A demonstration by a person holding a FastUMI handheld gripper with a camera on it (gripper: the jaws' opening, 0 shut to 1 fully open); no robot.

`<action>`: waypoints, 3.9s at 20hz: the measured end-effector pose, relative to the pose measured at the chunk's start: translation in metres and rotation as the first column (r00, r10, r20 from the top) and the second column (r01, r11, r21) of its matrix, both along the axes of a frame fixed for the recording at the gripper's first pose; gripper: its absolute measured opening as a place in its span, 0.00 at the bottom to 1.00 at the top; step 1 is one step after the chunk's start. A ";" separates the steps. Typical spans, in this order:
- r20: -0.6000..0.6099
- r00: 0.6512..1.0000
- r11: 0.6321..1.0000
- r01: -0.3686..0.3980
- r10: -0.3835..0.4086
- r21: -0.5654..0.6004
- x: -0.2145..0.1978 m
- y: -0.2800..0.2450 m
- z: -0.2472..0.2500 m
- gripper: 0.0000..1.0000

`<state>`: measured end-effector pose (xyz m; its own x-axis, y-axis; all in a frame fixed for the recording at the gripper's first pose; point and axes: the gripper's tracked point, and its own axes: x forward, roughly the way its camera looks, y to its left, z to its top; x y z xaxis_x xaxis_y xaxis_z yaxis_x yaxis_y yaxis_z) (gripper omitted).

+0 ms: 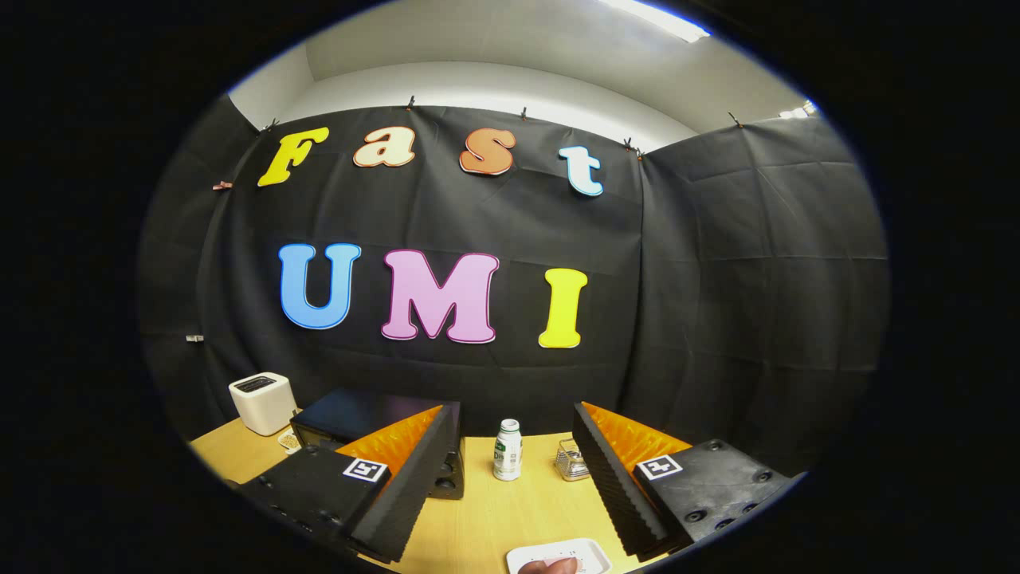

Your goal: Open the toaster oven, put the food inside, and close the toaster oven door.

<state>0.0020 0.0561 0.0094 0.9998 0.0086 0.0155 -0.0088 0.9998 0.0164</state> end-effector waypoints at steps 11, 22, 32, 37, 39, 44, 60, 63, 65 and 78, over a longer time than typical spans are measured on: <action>-0.046 0.995 0.993 -0.085 0.089 0.082 0.042 0.119 -0.030 0.98; -0.310 0.935 0.984 -0.144 0.171 0.106 0.109 0.244 -0.157 0.98; -0.415 0.898 0.989 -0.113 0.144 0.097 0.146 0.282 -0.212 0.98; -0.417 0.895 0.987 -0.155 0.158 0.042 0.143 0.286 -0.219 0.98; -0.432 0.887 0.986 -0.152 0.165 0.065 0.140 0.283 -0.222 0.99; -0.456 0.874 0.985 -0.157 0.169 0.064 0.107 0.277 -0.231 0.99; -0.661 0.737 0.986 -0.161 0.141 0.032 0.001 0.254 -0.339 0.99; -0.677 0.713 0.980 -0.191 0.180 0.059 -0.004 0.257 -0.337 0.99; -0.672 0.701 0.968 -0.229 0.236 0.102 -0.010 0.256 -0.329 0.99; -0.821 0.518 0.966 -0.211 0.242 0.151 -0.041 0.027 -0.278 0.99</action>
<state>-0.0393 0.0827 -0.2688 0.5287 0.2516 -0.8107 -0.2022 0.9649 0.1676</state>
